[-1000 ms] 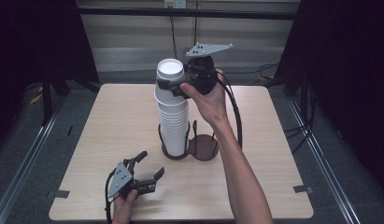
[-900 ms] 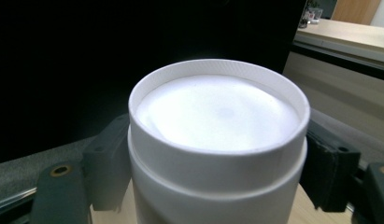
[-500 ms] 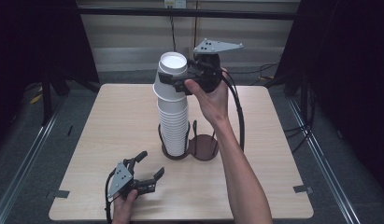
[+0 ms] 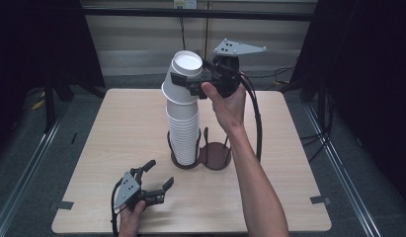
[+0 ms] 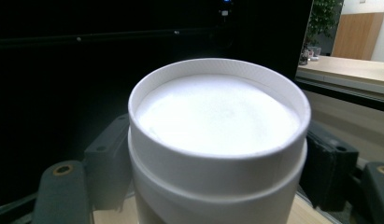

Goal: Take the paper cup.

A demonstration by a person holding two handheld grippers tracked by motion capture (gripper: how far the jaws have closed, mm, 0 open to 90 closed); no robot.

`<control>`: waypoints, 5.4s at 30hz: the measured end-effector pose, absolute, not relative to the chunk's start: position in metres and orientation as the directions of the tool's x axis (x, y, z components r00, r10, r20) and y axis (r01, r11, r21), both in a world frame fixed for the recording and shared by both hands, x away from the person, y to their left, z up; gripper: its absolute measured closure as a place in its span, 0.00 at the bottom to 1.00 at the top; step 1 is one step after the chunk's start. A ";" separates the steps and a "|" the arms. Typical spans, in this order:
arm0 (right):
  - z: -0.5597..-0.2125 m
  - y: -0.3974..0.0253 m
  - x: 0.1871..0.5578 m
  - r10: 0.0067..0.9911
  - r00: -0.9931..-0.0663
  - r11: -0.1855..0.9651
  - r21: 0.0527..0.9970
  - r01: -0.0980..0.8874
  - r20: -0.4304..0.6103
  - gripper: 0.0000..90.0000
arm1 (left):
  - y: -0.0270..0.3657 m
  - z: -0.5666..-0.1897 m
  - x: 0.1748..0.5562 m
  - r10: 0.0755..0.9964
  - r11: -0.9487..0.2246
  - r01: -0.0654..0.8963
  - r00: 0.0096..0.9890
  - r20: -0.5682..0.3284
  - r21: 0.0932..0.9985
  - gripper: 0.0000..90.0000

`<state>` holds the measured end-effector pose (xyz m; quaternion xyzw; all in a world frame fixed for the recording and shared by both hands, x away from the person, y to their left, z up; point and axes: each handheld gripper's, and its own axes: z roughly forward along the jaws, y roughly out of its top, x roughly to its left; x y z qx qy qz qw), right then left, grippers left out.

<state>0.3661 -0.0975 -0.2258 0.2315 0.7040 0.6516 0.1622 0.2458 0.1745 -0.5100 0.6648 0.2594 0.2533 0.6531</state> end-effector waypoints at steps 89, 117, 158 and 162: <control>-0.338 -0.164 0.292 0.532 -0.833 0.075 0.972 0.224 0.151 0.26 | 0.154 -0.451 0.250 0.479 -0.069 -0.031 0.876 0.061 0.997 0.17; -0.390 -0.145 0.269 0.474 -0.857 0.057 0.964 0.258 0.201 0.26 | 0.138 -0.451 0.247 0.389 -0.061 -0.014 0.920 0.037 0.998 0.17; -0.406 -0.119 0.264 0.391 -0.894 0.085 0.959 0.270 0.217 0.26 | 0.109 -0.458 0.261 0.304 -0.105 0.019 0.953 0.014 0.994 0.14; -0.408 -0.119 0.264 0.390 -0.892 0.071 0.959 0.276 0.228 0.24 | 0.110 -0.456 0.261 0.305 -0.115 0.021 0.952 0.016 0.993 0.15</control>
